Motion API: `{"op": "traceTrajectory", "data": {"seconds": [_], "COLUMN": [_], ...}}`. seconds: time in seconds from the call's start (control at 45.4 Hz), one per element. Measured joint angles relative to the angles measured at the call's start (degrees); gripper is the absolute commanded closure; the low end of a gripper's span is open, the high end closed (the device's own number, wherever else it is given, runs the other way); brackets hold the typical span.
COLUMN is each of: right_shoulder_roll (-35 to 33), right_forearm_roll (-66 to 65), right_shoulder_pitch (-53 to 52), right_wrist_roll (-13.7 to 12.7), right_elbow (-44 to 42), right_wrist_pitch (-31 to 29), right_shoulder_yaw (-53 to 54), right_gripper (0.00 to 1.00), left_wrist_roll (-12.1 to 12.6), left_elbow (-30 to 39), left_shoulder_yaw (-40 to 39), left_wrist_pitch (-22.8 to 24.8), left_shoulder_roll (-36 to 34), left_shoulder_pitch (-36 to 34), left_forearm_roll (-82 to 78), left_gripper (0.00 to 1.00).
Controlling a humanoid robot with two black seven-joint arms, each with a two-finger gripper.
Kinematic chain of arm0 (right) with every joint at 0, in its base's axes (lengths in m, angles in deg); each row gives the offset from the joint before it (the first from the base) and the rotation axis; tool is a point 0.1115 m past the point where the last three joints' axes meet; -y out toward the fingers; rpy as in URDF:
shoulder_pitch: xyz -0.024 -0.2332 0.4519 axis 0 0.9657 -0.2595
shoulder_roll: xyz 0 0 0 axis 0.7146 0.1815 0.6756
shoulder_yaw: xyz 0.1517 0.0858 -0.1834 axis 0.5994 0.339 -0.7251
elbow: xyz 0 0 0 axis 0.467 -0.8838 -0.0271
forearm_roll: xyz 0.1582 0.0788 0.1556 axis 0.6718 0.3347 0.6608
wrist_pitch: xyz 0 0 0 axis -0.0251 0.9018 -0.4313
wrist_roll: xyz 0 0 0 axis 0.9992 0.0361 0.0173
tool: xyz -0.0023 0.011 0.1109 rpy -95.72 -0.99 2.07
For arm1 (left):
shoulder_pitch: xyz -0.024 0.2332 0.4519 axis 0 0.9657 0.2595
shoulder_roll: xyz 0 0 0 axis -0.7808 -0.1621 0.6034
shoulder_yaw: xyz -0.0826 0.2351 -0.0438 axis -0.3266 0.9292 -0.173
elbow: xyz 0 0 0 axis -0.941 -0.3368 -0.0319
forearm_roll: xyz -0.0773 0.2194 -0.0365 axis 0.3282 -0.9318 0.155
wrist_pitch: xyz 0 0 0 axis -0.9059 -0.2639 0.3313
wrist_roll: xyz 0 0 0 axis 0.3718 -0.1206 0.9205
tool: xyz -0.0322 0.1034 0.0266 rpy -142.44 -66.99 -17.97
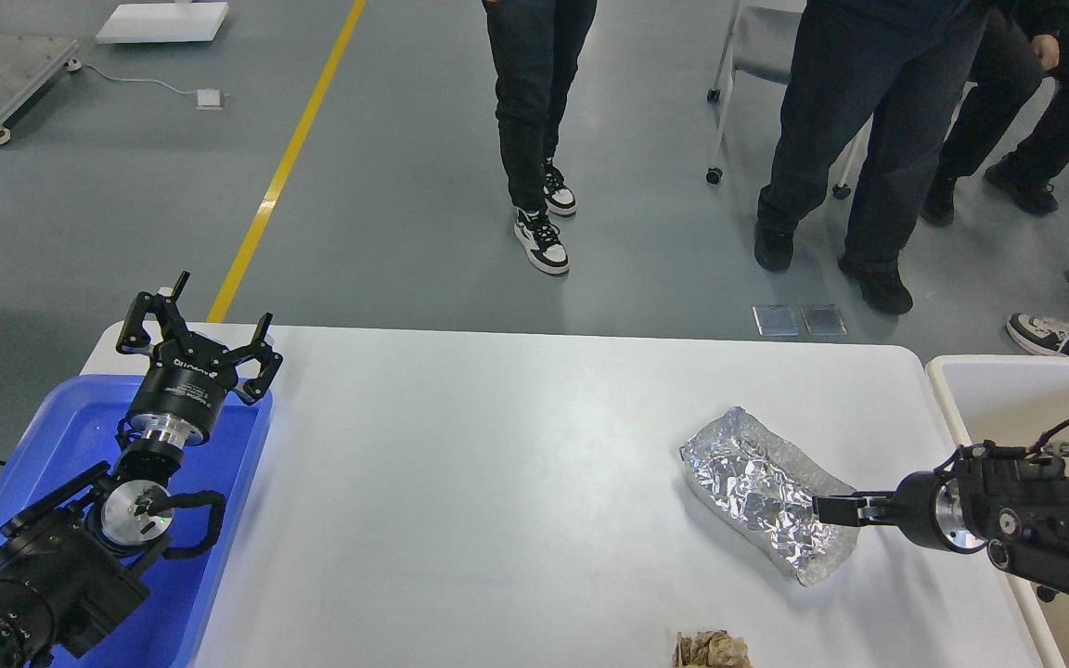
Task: Tidy desktop
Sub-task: 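Lower the right gripper onto the silver foil package and close it, then lift the foil package with the right gripper toward the beige bin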
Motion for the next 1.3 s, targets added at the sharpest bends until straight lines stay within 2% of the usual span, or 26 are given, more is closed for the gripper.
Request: {"op": "traceTrajectory", "data": {"seconds": [0.11, 0.176, 0.22, 0.242, 0.286, 0.374, 0.991, 1.3], "right_shoulder_roll": [0.05, 0.07, 0.08, 0.08, 0.09, 0.10, 0.22, -2.11], "right_forearm_roll": [-0.03, -0.03, -0.03, -0.03, -0.03, -0.03, 0.67, 0.92], "right_shoulder_pitch": [0.82, 1.27, 1.53, 1.67, 2.04, 2.68, 2.35, -0.36], "right_wrist_roll": [0.61, 0.84, 0.94, 0.99, 1.09, 1.22, 1.41, 2.73], "right_elbow": [-0.53, -0.92, -1.23, -1.44, -1.90, -2.53, -3.35, -2.03], "right_wrist_pitch": [0.77, 1.17, 1.39, 1.49, 1.70, 1.96, 2.37, 2.14], "right_shoulder_yaw": [-0.04, -0.06, -0.07, -0.08, -0.08, -0.10, -0.73, -0.32], "right_gripper": [0.20, 0.30, 0.42, 0.52, 0.78, 0.99, 1.00, 1.00], "left_wrist_roll": [0.00, 0.00, 0.00, 0.00, 0.00, 0.00, 0.00, 0.00], "left_elbow": [0.00, 0.00, 0.00, 0.00, 0.00, 0.00, 0.00, 0.00], "left_shoulder_yaw": [0.00, 0.00, 0.00, 0.00, 0.00, 0.00, 0.01, 0.01], "left_wrist_pitch": [0.00, 0.00, 0.00, 0.00, 0.00, 0.00, 0.00, 0.00], "left_shoulder_roll": [0.00, 0.00, 0.00, 0.00, 0.00, 0.00, 0.00, 0.00], "left_shoulder_pitch": [0.00, 0.00, 0.00, 0.00, 0.00, 0.00, 0.00, 0.00], "left_forearm_roll": [0.00, 0.00, 0.00, 0.00, 0.00, 0.00, 0.00, 0.00], "left_gripper": [0.00, 0.00, 0.00, 0.00, 0.00, 0.00, 0.00, 0.00]}}
